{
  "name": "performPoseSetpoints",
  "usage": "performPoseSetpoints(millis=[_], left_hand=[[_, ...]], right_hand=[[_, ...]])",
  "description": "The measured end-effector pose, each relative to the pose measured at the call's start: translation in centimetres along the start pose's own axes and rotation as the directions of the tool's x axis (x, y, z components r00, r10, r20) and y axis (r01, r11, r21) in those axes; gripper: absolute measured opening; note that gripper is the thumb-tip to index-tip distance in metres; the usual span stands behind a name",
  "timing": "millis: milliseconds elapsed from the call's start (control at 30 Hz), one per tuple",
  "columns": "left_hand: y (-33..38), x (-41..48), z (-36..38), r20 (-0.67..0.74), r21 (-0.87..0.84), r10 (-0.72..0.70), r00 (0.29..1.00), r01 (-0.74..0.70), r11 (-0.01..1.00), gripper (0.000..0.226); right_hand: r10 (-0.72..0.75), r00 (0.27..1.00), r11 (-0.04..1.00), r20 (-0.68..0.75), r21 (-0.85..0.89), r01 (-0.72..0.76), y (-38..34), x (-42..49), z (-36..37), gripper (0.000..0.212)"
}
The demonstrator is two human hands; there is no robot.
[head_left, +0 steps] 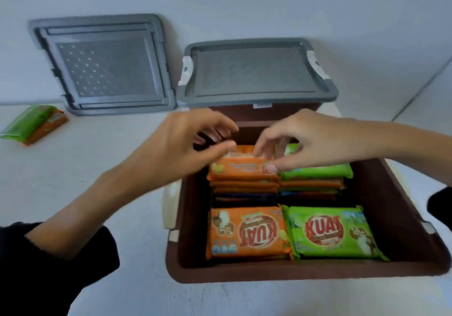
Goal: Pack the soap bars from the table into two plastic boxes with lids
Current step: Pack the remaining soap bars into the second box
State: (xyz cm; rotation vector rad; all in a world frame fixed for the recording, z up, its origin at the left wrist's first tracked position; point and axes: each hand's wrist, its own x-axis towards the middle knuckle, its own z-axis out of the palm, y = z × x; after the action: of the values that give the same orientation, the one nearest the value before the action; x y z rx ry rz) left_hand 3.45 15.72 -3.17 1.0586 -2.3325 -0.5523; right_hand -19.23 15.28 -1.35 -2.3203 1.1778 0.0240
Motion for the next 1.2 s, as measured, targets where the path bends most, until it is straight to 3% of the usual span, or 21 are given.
performPoseSetpoints(millis=[167,333,467,533,600,700,800,1000,1200], left_hand=[[-5.6,-3.0,-7.3,-0.307,0.135,-0.166,0.937,0.215,0.967,0.027],[-14.0,-8.3,-13.6,-0.536,0.104,-0.357,0.765,0.479,0.871,0.028],[-22.0,-11.3,-17.5,-0.604,0.017,-0.555,0.573,0.705,0.709,0.035],[-26.0,-11.9,-18.9,-0.563,-0.052,-0.685,0.462,0.807,0.588,0.043],[-29.5,-12.1,-19.5,-0.461,-0.055,-0.794,0.397,0.880,0.472,0.055],[-33.7,-11.7,-18.8,-0.357,-0.012,-0.854,0.379,0.912,0.409,0.073],[-36.7,-11.3,-17.2,-0.326,-0.013,-0.857,0.400,0.904,0.427,0.081],[-38.3,-11.4,-16.1,-0.407,0.076,-0.793,0.454,0.882,0.465,0.067],[-37.0,-11.1,-16.6,-0.478,0.044,-0.763,0.435,0.880,0.474,0.061]], right_hand=[[-0.171,0.935,0.985,-0.311,-0.024,0.173,-5.2,8.3,-1.8,0.042],[-0.337,0.867,0.938,-0.368,-0.054,0.342,-11.4,19.5,-1.3,0.048],[-0.378,0.855,0.924,-0.355,-0.088,0.372,-15.9,29.5,1.0,0.052],[-0.351,0.870,0.936,-0.346,-0.097,0.339,-17.2,34.6,2.6,0.055],[-0.286,0.902,0.957,-0.323,-0.055,0.284,-17.9,39.0,4.4,0.058],[-0.202,0.938,0.979,-0.282,-0.019,0.205,-17.8,44.1,7.4,0.056],[-0.162,0.956,0.987,-0.245,-0.060,0.151,-17.6,47.6,10.2,0.043],[-0.221,0.911,0.972,-0.349,-0.150,0.178,-17.4,49.8,13.9,0.041],[-0.261,0.897,0.958,-0.356,-0.208,0.196,-17.5,49.5,13.9,0.045]])
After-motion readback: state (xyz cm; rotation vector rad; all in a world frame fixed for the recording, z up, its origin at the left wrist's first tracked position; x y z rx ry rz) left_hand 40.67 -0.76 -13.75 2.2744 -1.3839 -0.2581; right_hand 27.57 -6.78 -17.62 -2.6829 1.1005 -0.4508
